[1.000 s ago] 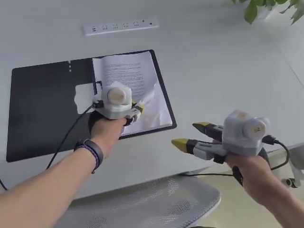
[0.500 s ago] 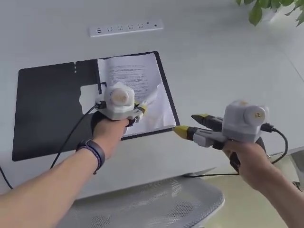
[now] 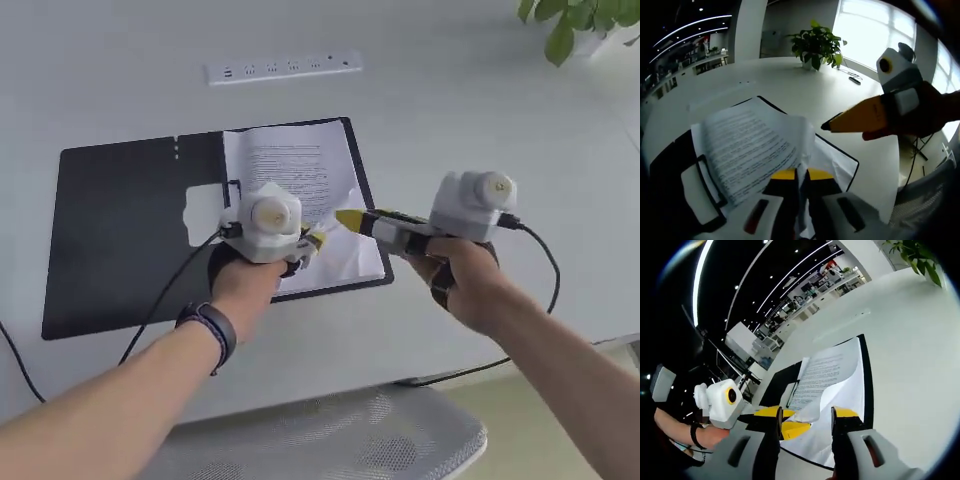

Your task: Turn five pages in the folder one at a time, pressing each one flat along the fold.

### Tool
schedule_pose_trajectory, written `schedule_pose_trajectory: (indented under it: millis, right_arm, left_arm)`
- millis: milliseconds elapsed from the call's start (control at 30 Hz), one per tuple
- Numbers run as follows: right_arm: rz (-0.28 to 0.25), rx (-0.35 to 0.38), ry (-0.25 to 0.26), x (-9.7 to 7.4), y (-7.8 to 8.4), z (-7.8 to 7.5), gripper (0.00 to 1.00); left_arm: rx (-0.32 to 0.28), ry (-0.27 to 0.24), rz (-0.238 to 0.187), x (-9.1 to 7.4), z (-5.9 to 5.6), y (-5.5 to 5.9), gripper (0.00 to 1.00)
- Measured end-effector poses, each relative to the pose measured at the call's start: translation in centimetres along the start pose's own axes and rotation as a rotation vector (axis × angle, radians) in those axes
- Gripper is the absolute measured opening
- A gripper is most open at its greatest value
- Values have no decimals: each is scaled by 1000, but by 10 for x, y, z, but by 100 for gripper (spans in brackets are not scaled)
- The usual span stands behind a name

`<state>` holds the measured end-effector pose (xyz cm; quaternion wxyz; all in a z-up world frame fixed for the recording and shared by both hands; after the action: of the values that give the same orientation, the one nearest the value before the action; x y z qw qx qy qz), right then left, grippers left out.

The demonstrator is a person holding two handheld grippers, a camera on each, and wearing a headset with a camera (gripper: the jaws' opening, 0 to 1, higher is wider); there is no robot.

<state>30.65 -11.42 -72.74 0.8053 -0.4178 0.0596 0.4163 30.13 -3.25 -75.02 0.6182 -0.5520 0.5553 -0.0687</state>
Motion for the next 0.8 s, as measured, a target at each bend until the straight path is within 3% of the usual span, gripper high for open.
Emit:
schedule_pose_trajectory:
  millis: [67, 267, 433, 800]
  right_arm:
    - [5, 40, -8, 9, 0, -1, 36]
    - [9, 51, -10, 21, -2, 1, 23]
    - [-13, 95, -4, 22, -4, -5, 2]
    - [-19, 131, -33, 17, -6, 3, 0]
  left_arm:
    - [2, 0, 1, 0, 0, 0, 5]
    - [16, 3, 7, 1, 1, 2, 6]
    - [41, 21, 20, 1, -3, 4, 12]
    - [71, 58, 21, -3, -8, 7, 27]
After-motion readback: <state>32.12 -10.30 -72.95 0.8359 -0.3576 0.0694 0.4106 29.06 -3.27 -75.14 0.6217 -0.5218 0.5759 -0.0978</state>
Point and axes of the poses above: the centre of the closed fingertips' face, and the gripper's own axes: x roughly forward along the fingers, z roughly to its left, y roughly out of its underside, the point moved 4 cm from there along -x, roughly backward along the fingers, and after that the axes turned 3 degrees about y, right-handed, at the moved point
